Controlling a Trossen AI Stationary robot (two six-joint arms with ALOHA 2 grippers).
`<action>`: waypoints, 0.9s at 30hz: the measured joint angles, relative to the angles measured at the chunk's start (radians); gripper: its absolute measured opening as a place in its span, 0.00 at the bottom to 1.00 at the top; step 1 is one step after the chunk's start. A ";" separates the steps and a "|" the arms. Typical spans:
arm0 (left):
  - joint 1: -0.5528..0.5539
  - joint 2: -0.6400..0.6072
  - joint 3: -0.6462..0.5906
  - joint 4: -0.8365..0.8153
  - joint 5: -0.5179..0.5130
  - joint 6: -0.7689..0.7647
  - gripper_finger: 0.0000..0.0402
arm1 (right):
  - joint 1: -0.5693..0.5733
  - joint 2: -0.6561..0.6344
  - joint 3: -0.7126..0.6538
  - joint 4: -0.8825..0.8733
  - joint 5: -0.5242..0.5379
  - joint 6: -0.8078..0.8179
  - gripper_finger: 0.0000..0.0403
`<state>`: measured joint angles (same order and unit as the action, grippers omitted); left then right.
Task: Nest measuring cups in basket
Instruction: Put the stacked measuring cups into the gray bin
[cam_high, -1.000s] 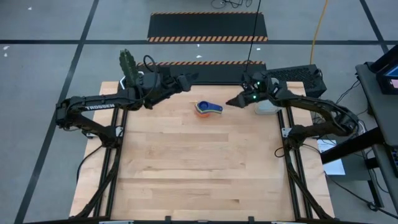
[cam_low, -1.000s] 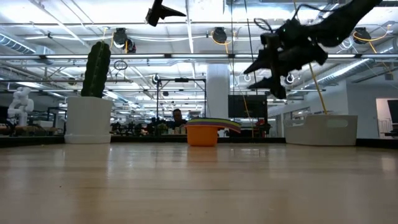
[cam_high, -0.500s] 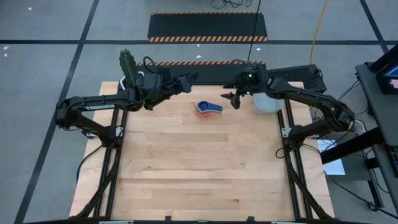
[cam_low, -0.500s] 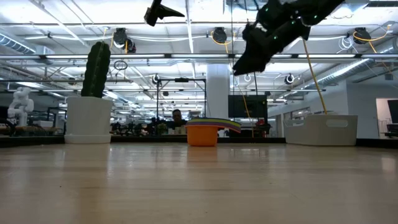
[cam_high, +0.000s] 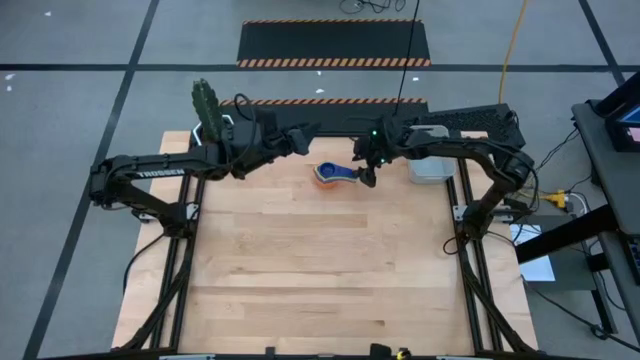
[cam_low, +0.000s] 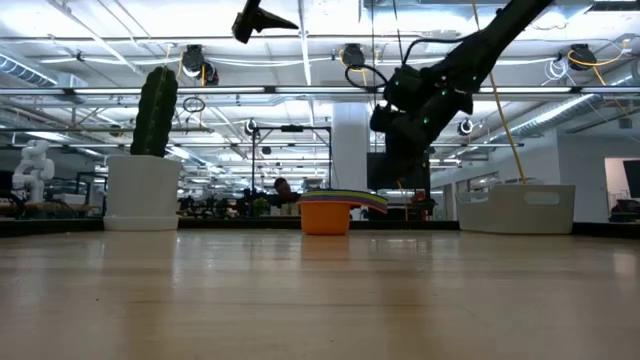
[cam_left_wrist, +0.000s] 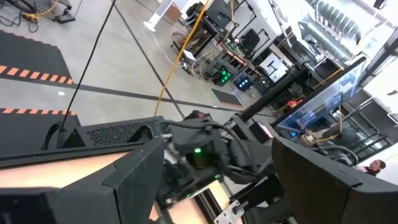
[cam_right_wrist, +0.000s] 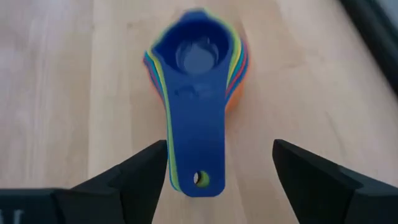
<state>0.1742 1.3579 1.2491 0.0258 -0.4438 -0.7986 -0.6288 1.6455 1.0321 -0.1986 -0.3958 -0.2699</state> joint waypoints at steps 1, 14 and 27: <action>-0.001 0.000 0.000 0.000 0.000 0.000 0.74 | 0.003 0.012 0.000 0.000 0.000 -0.005 0.71; -0.014 0.000 0.000 0.000 0.001 -0.001 0.74 | 0.092 0.107 0.000 0.001 0.017 -0.005 0.69; -0.013 0.000 0.000 0.000 0.025 -0.003 0.74 | 0.167 0.115 0.000 -0.008 0.112 0.138 0.53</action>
<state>0.1612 1.3579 1.2491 0.0257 -0.4191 -0.8021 -0.4614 1.7603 1.0317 -0.2070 -0.2835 -0.1322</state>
